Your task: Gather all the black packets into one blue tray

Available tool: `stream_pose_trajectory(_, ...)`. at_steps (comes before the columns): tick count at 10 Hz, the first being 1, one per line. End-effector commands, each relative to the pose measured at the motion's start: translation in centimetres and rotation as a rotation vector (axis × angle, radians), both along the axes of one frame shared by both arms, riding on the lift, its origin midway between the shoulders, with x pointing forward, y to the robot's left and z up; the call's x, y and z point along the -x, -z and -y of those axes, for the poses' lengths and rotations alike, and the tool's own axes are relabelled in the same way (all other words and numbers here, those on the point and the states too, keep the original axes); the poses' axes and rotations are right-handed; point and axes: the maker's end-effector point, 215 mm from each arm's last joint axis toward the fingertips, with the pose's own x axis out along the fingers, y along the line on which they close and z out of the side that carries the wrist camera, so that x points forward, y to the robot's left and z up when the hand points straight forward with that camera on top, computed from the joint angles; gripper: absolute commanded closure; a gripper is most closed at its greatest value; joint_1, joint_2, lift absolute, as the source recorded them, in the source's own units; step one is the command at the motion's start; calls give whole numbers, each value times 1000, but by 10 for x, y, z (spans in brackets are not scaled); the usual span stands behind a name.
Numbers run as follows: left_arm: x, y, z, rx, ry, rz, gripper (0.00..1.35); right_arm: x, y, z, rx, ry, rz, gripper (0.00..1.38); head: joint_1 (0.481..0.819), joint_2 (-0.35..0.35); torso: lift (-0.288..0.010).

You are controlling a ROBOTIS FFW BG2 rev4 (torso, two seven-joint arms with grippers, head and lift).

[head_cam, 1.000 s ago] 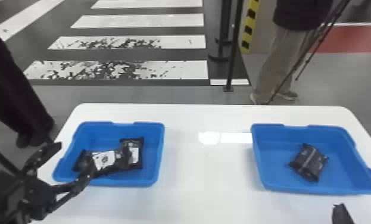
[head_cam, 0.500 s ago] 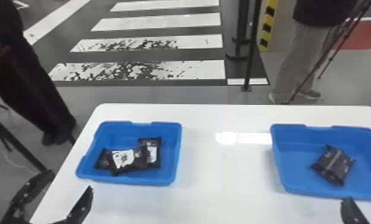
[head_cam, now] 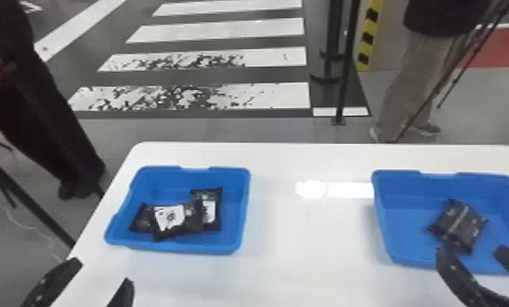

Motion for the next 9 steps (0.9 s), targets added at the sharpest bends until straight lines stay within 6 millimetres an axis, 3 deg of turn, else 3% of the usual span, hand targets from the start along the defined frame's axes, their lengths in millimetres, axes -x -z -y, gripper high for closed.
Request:
stream_pose_trajectory(1,1,2,6,29,7,-4,202,-19,20,-1,-4,-23,-53,145,695,130,-110)
stream_pose_trajectory(3,-2,5,15,45,27,-9,202,-47,32,21,46,-9,-84,145,695,115,-110)
stream_pose_trajectory(6,-7,8,22,63,40,-11,202,-79,84,25,45,-80,-244,147,695,55,-110)
stream_pose_trajectory(9,-9,12,28,84,51,-14,202,-106,96,40,57,-69,-277,144,695,26,-110)
